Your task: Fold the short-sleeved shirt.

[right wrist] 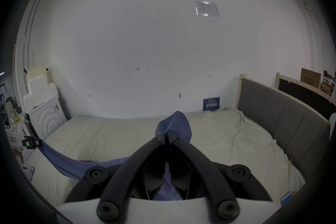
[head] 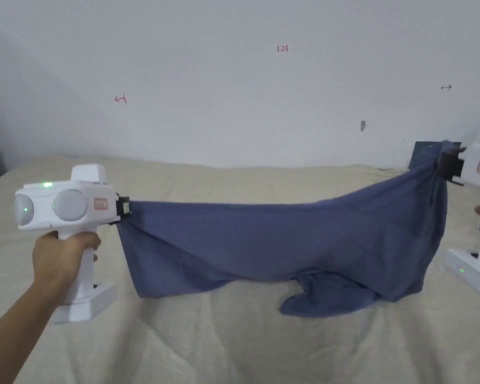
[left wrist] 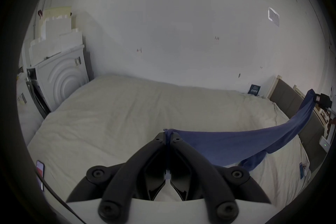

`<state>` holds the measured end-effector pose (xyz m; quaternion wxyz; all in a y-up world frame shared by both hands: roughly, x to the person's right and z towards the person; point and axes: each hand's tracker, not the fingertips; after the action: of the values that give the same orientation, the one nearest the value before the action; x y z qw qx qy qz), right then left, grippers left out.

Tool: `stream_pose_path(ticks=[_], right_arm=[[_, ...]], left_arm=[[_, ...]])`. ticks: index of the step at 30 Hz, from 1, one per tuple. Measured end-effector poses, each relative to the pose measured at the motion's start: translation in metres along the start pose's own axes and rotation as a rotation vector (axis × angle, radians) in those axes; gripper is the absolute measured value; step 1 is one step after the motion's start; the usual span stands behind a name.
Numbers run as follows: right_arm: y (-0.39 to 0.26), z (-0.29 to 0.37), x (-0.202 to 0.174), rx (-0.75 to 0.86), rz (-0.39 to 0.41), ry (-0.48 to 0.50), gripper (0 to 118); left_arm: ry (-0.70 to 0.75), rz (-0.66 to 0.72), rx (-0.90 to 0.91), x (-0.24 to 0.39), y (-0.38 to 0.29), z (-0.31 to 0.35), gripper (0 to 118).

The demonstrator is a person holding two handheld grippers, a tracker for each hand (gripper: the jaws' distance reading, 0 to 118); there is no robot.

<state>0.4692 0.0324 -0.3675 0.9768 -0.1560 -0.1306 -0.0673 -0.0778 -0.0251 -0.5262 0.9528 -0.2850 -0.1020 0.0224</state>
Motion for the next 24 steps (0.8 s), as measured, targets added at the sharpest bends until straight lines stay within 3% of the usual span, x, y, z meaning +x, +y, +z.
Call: stream_pose_path(ticks=[8,24], right_arm=[[-0.078,0.029,0.015,-0.079,-0.032,0.028,0],[-0.225,0.160,0.031,-0.238,-0.072,0.043,0]], left_arm=[[-0.006,0.008,-0.085,-0.017,-0.072,0.009,0],[-0.017,0.002,-0.263,-0.039,-0.225,0.065,0]])
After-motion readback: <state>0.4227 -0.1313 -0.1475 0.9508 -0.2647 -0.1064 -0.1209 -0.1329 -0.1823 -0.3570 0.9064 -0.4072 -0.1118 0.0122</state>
